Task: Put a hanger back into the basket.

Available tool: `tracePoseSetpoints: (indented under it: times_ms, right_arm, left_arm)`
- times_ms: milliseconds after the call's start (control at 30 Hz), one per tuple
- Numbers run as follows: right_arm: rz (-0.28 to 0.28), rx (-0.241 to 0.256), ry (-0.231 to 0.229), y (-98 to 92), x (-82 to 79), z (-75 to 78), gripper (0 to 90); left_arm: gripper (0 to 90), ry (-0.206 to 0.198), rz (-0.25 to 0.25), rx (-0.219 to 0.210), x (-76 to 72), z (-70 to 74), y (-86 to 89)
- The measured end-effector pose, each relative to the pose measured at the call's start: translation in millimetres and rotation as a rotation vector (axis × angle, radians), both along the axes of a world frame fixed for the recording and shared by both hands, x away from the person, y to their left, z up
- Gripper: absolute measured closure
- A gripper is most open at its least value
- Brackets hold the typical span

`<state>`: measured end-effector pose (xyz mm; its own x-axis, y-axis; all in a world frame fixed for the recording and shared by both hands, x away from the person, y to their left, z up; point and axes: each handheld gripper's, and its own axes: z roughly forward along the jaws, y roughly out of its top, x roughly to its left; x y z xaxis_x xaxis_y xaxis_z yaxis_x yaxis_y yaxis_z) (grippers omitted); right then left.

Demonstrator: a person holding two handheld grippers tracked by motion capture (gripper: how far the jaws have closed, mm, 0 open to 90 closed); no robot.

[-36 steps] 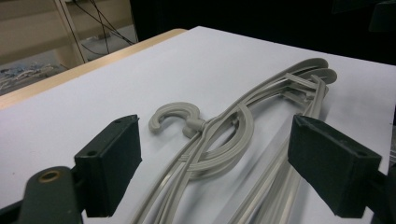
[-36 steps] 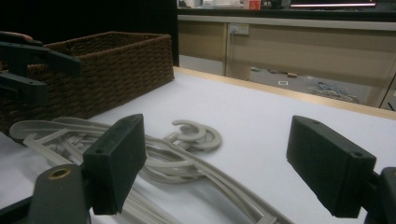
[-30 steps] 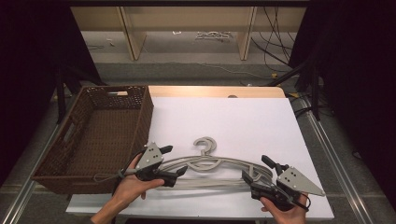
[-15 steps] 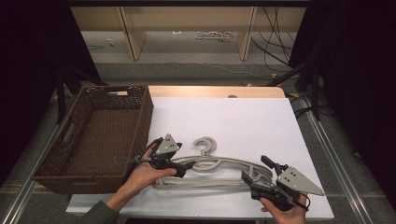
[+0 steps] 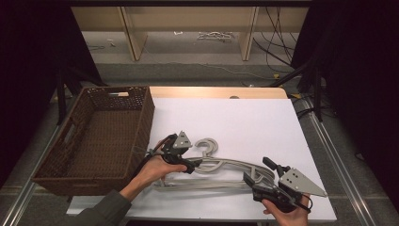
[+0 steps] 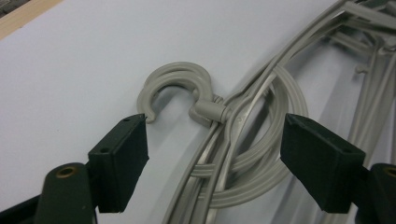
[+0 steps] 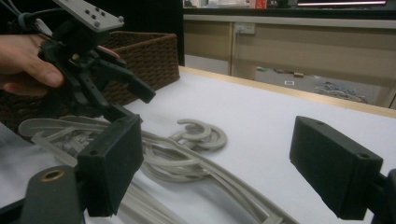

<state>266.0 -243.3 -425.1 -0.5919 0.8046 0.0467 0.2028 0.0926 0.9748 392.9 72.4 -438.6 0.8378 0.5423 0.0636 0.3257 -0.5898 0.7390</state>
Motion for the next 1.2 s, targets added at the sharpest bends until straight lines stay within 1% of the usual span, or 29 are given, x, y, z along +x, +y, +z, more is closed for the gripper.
tracePoseSetpoints:
  times_ms: [33,67,100,133,167,200,233,267,300,367,400,467,500,533,567,600,633,667,733,800,867,900,933,967,1000,1067,1100,1133,1200]
  right_arm:
    - [0.008,0.012,0.004,0.4,0.3,-0.4,18.3]
    - [0.008,0.012,0.002,0.2,0.4,-0.4,18.3]
    - [0.008,0.013,0.002,0.2,0.4,-0.4,18.4]
    - [0.008,0.013,0.002,0.2,0.4,-0.4,18.4]
    - [0.008,0.0,0.01,-0.3,0.0,0.1,18.4]
    - [0.008,0.0,0.01,-0.3,0.0,0.1,18.4]
    - [0.011,0.001,0.012,-0.1,0.2,-0.1,18.4]
    - [0.013,0.013,0.008,0.6,0.5,-0.7,18.4]
    - [0.013,0.001,0.017,-0.1,0.0,-0.1,18.4]
    - [0.014,0.002,0.016,-0.1,0.2,-0.2,18.4]
    - [0.013,0.0,0.018,-0.2,0.2,-0.2,18.4]
    - [0.01,-0.002,0.019,-0.1,0.0,-0.1,18.5]
    - [0.007,-0.006,0.016,-0.4,0.2,-0.2,18.5]
    - [0.007,-0.006,0.015,-0.4,0.4,-0.4,18.5]
    - [0.007,-0.006,0.015,-0.4,0.4,-0.4,18.5]
    - [0.008,-0.006,0.015,-0.3,0.3,-0.4,18.5]
    - [0.009,-0.006,0.014,-0.3,0.4,-0.3,18.5]
    - [0.009,-0.007,0.014,-0.4,0.5,-0.4,18.6]
    - [0.01,-0.004,0.009,-0.3,1.0,-0.9,18.7]
    - [0.01,-0.004,0.01,-0.3,1.1,-0.9,18.7]
    - [0.015,-0.004,0.01,-0.4,1.3,-1.0,18.8]
    - [0.016,-0.004,0.011,-0.4,1.3,-1.0,18.9]
    - [0.014,-0.005,0.01,-0.4,1.1,-0.9,18.9]
    - [0.014,-0.005,0.01,-0.4,1.1,-0.9,18.9]
    - [0.017,-0.008,0.015,-0.9,0.9,-0.6,19.0]
    - [0.017,-0.009,0.019,-1.1,0.8,-0.5,19.1]
    - [0.022,0.011,0.009,-0.2,1.9,-1.7,19.1]
    - [0.022,0.011,0.009,-0.2,1.9,-1.7,19.1]
    - [0.024,0.014,0.007,-0.1,2.1,-1.8,19.1]
  left_arm:
    - [26.0,-0.003,-0.006,0.024,1.4,-0.8,-2.0]
    - [26.7,0.0,-0.016,0.049,3.7,-3.2,-6.3]
    - [29.2,0.006,-0.026,0.059,4.8,-4.4,-8.3]
    - [32.3,0.006,-0.026,0.059,4.8,-4.4,-8.3]
    - [32.7,0.012,-0.039,0.087,6.7,-6.8,-12.2]
    - [33.0,0.012,-0.039,0.087,6.7,-6.8,-12.2]
    - [35.0,0.015,-0.051,0.114,9.8,-8.7,-15.5]
    - [36.9,0.026,-0.055,0.119,10.6,-9.6,-17.2]
    - [36.9,0.026,-0.061,0.127,12.2,-10.3,-18.7]
    - [38.4,0.034,-0.058,0.13,12.8,-11.1,-20.5]
    - [39.2,0.034,-0.07,0.14,14.2,-11.4,-21.9]
    - [39.3,0.047,-0.068,0.14,16.2,-13.1,-25.3]
    - [40.2,0.049,-0.075,0.15,17.7,-13.7,-26.5]
    - [42.6,0.065,-0.068,0.163,20.5,-16.2,-28.6]
    - [42.8,0.065,-0.068,0.163,20.5,-16.2,-28.6]
    - [42.8,0.077,-0.068,0.165,21.4,-17.7,-29.7]
    - [43.3,0.088,-0.081,0.18,22.6,-18.7,-30.1]
    - [44.4,0.083,-0.079,0.172,24.4,-20.9,-31.4]
    - [46.6,0.1,-0.092,0.184,26.8,-21.3,-31.9]
    - [48.6,0.096,-0.083,0.189,27.3,-22.2,-32.9]
    - [52.1,0.085,-0.074,0.21,27.9,-25.1,-35.6]
    - [54.4,0.091,-0.089,0.229,28.8,-27.5,-37.4]
    - [58.6,0.1,-0.097,0.234,29.6,-27.8,-37.7]
    - [62.3,0.1,-0.097,0.234,29.6,-27.8,-37.7]
    - [65.5,0.11,-0.101,0.235,29.7,-29.5,-38.8]
    - [70.1,0.11,-0.11,0.232,29.8,-29.4,-38.8]
    - [71.2,0.107,-0.115,0.231,29.4,-28.9,-38.8]
    - [71.2,0.102,-0.124,0.235,29.3,-27.7,-38.5]
    - [72.2,0.095,-0.135,0.228,27.8,-25.4,-37.4]
